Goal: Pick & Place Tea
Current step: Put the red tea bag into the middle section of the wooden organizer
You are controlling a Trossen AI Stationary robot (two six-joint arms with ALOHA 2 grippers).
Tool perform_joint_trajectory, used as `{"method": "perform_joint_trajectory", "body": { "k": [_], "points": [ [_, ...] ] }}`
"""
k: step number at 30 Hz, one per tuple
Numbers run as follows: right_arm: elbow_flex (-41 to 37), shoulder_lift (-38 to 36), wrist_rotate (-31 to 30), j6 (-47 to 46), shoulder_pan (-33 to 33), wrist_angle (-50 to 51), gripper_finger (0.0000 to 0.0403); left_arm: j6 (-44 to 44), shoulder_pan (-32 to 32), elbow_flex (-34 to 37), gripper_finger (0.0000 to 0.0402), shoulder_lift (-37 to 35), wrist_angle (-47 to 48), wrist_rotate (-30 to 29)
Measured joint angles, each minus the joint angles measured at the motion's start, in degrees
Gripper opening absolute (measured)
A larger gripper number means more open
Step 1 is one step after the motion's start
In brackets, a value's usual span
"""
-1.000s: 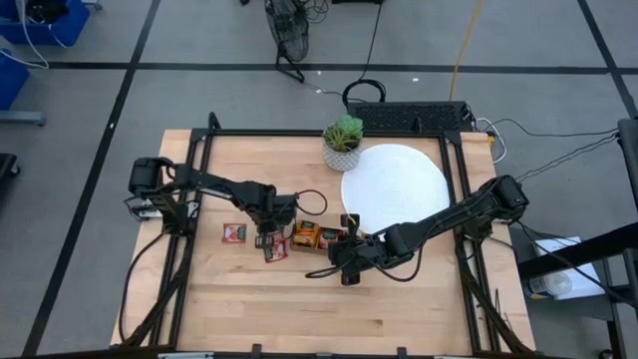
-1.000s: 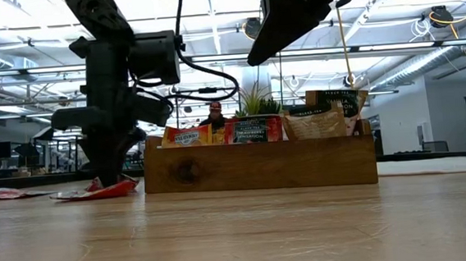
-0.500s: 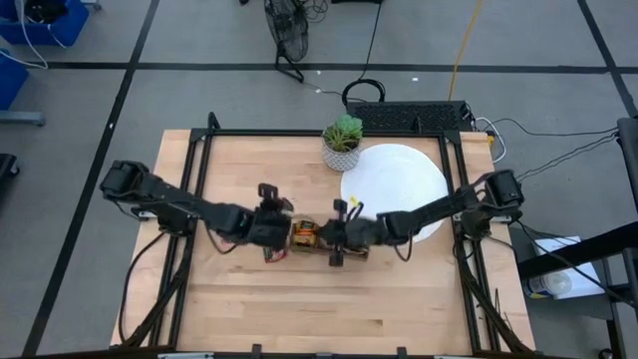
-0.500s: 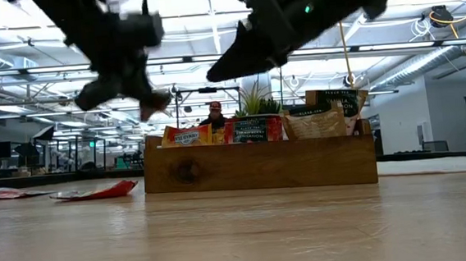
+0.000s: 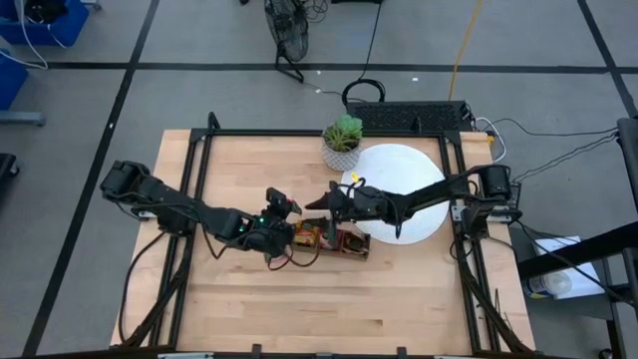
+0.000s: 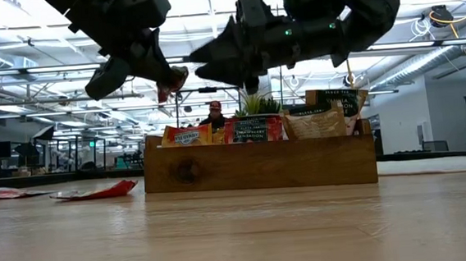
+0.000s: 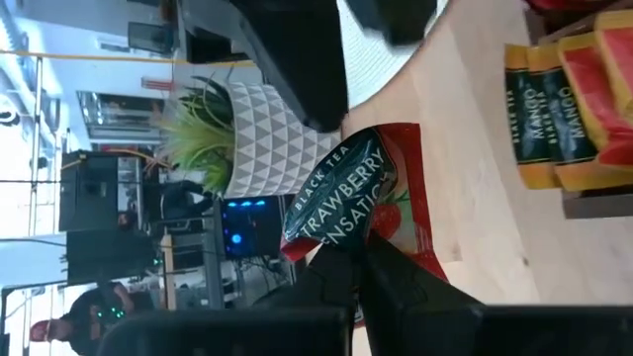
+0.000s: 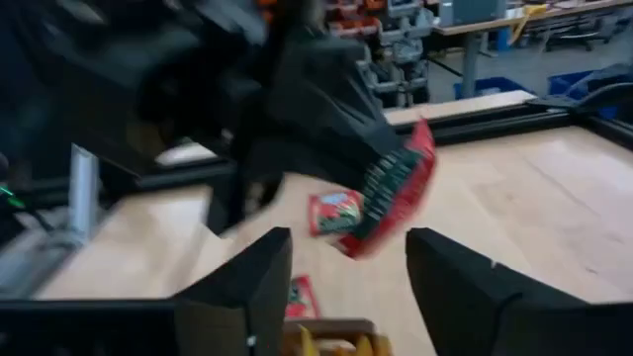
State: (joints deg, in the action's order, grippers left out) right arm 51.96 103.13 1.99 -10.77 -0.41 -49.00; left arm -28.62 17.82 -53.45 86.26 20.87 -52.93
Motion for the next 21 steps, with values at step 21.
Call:
{"method": "perform_joint_trajectory", "body": {
  "k": [21],
  "points": [
    [6.6,5.2,1.2,-0.7,-0.8,2.6,0.0191,-1.6,-0.6,0.0,0.0005,-0.1,-1.3,1.8]
  ]
}}
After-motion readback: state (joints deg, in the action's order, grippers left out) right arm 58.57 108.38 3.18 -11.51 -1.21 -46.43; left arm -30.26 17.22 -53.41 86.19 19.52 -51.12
